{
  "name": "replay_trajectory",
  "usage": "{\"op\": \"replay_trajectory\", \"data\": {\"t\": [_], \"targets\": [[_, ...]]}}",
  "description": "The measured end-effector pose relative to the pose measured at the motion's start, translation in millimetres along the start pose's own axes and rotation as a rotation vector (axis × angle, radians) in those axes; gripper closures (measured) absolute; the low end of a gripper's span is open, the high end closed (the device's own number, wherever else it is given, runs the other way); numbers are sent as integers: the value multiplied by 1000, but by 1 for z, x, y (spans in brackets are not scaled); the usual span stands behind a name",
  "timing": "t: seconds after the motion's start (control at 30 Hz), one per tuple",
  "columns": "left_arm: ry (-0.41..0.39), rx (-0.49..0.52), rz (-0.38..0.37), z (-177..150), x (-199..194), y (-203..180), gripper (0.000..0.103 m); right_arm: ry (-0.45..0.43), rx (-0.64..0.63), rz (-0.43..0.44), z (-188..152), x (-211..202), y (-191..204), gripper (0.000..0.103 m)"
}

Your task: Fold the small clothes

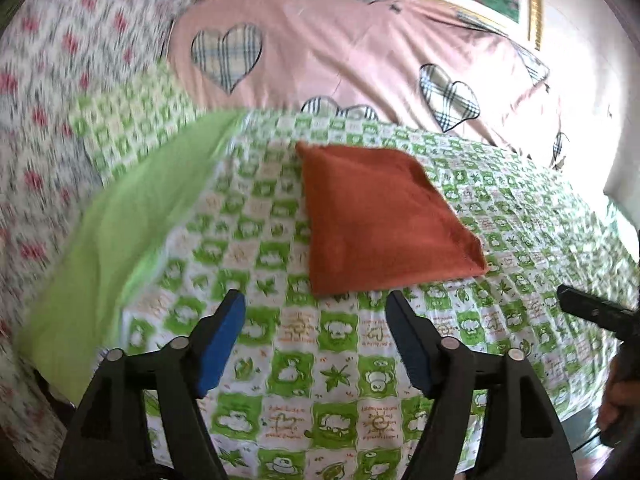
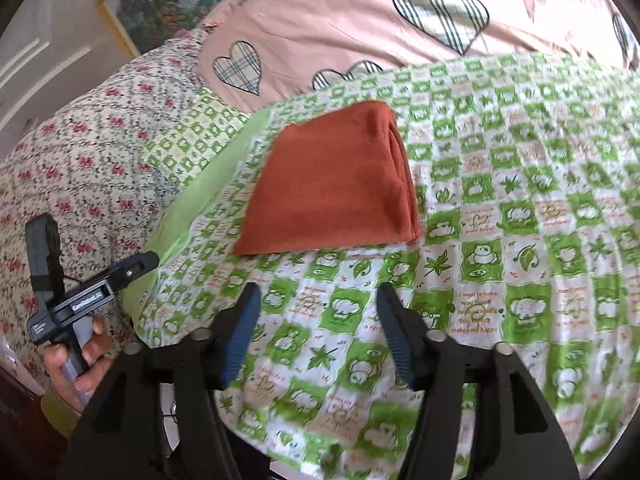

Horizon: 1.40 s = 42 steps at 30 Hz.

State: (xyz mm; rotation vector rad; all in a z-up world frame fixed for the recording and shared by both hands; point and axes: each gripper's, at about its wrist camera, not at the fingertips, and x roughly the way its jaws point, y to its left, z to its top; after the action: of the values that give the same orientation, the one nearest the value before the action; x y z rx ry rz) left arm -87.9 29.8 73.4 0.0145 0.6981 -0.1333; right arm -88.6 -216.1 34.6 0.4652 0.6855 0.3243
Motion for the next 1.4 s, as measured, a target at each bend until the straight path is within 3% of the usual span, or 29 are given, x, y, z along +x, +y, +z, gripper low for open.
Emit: {"op": "replay_trajectory", "data": {"t": [0.07,0.33,0.43,0.6,0.77,0.87,1.1,1.4], "targets": [[4,20,-3,6,-4,-6,15,-10,-24,-6,4,-10,6,28],[42,56,7,31,-8,-22,10,-11,-91,-41,40,-24,20,16],[57,48,38,47,-4,-22,5,-20,-150,-57,66,-32,31,14],[115,-16,18,50,25,-18,1,-54,-191,-100,88,-32,34,1],[249,-49,-8,19,79,-25,2,36,-85,-117,75,16,3,1],[289,-42,22,8,100,-27,2,92,-41,-125,63,46,-11,1],[307,-25,118,2,115,-18,2,138,20,-151,50,82,-21,1],[273,-36,173,7,104,-6,1,136,0,-135,48,77,-11,1]]}}
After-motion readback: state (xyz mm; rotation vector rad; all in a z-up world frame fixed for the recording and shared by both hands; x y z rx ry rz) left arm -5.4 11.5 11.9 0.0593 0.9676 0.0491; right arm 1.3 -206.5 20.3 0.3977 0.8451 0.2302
